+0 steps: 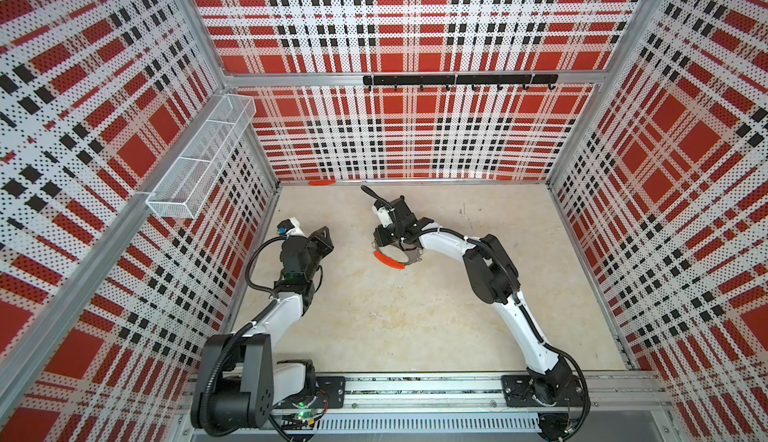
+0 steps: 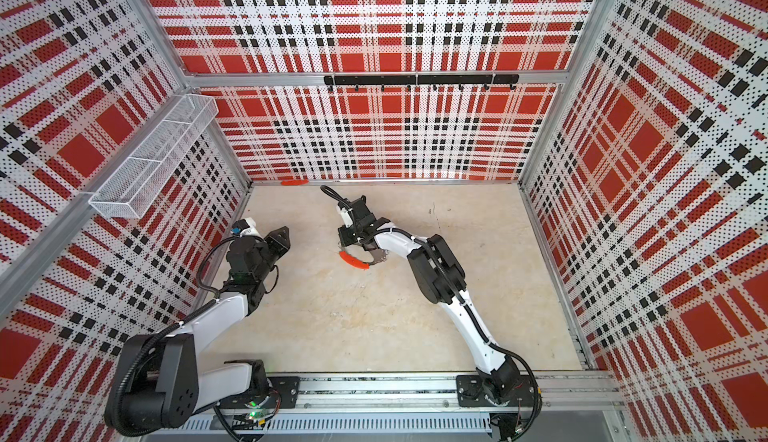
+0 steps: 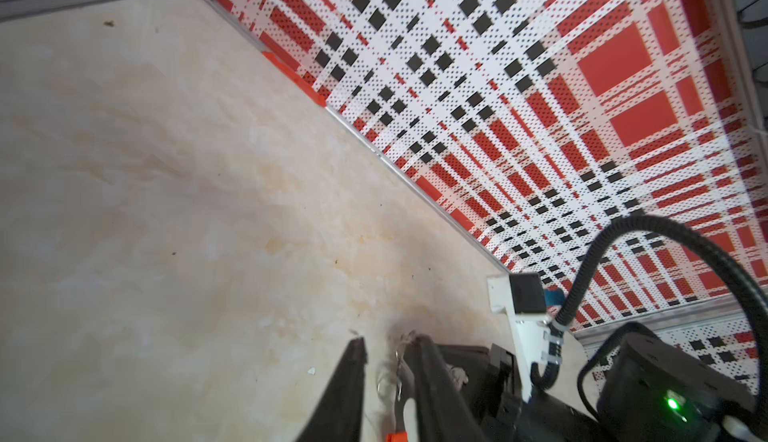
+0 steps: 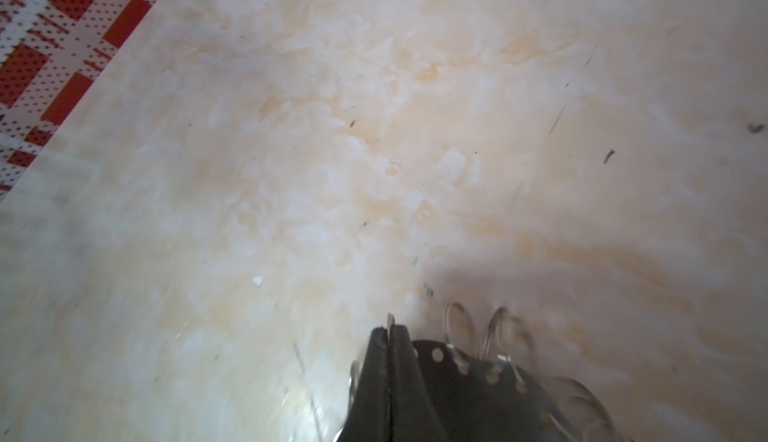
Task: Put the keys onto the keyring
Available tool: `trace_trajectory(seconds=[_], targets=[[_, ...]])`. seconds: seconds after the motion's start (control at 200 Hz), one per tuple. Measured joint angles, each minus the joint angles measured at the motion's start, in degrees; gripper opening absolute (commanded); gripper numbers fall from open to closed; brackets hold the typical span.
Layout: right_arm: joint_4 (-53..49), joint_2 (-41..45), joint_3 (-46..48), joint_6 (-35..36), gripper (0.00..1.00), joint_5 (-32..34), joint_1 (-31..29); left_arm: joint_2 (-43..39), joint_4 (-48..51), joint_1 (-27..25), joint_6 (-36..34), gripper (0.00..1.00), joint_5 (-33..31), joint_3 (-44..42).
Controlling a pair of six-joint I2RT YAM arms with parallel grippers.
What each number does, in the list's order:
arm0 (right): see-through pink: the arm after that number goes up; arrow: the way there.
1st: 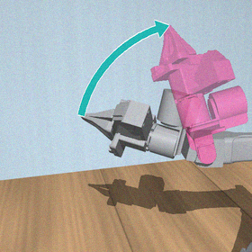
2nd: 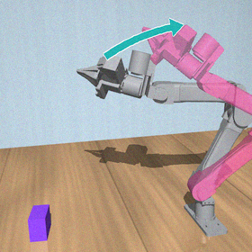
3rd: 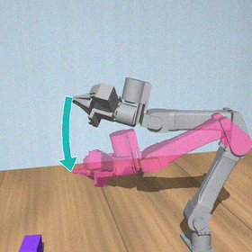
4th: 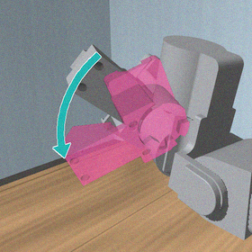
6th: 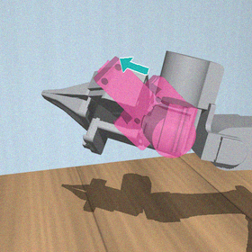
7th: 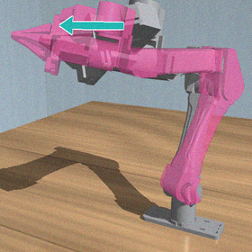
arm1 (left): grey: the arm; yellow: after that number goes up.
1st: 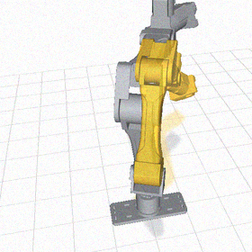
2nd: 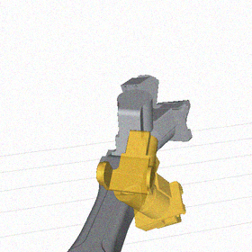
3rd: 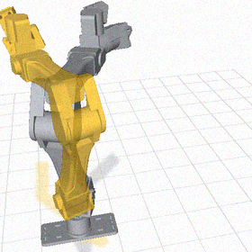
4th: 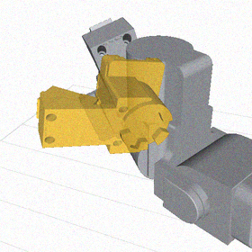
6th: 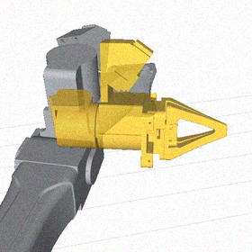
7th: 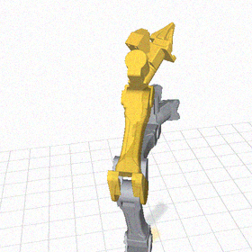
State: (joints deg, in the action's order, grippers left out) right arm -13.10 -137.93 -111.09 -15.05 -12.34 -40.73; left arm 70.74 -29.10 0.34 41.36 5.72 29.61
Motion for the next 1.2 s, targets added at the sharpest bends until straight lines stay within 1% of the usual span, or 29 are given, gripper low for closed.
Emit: trace_trajectory(seconds=[0.08,0.145,0.215,0.251,0.301,0.331,0.411,0.481,0.581,0.636,0.707,0.972,1.052,1.122,1.198], targets=[[2.16,8.68,7.28,2.45,0.00,-0.20,0.66,0.11,0.07,0.07,-0.50,0.31,1.75,4.17],[5.68,16.70,13.20,3.56,0.00,-2.14,1.38,0.57,-0.33,0.11,-0.72,0.34,4.37,8.26],[10.54,23.98,17.53,2.89,0.00,-6.67,3.21,1.99,-1.49,0.02,-0.72,0.34,8.09,12.55],[14.45,26.88,19.23,1.51,0.00,-10.47,4.70,3.04,-2.14,-0.28,-0.72,0.34,10.43,14.62],[22.38,30.16,21.86,-2.49,0.00,-16.52,7.34,4.76,-2.80,-0.92,-0.85,0.34,13.73,17.57],[27.34,31.52,23.45,-5.11,0.00,-19.02,8.79,5.73,-2.91,-1.51,-0.96,0.35,15.30,19.08],[42.49,33.42,27.63,-14.99,0.00,-26.27,12.72,8.07,-3.13,-4.74,-2.03,0.35,19.61,22.95],[52.46,33.33,29.51,-22.32,0.00,-30.34,15.30,8.83,-3.02,-8.02,-3.08,0.35,22.40,25.16],[61.22,32.94,30.71,-30.12,0.00,-34.18,16.26,9.11,-3.06,-12.07,-4.66,0.34,25.79,27.52],[63.60,32.94,31.01,-32.41,0.00,-36.11,16.26,9.33,-3.10,-13.53,-5.29,0.34,27.26,28.72],[65.35,33.00,31.39,-33.40,0.00,-38.18,16.26,9.70,-3.32,-14.21,-5.73,0.33,28.59,29.83],[64.61,36.48,34.71,-32.13,0.00,-40.83,16.26,12.72,-3.93,-14.40,-5.70,0.26,32.02,31.58],[64.11,37.40,35.32,-31.50,0.00,-41.03,16.09,14.08,-4.39,-15.37,-5.40,0.27,33.79,32.46],[64.04,37.81,35.58,-31.23,0.00,-41.09,16.00,14.58,-5.25,-16.48,-5.09,0.30,35.52,32.72],[64.06,37.97,35.65,-31.12,0.00,-41.13,16.00,14.69,-6.29,-17.44,-4.66,0.32,37.03,32.76]])
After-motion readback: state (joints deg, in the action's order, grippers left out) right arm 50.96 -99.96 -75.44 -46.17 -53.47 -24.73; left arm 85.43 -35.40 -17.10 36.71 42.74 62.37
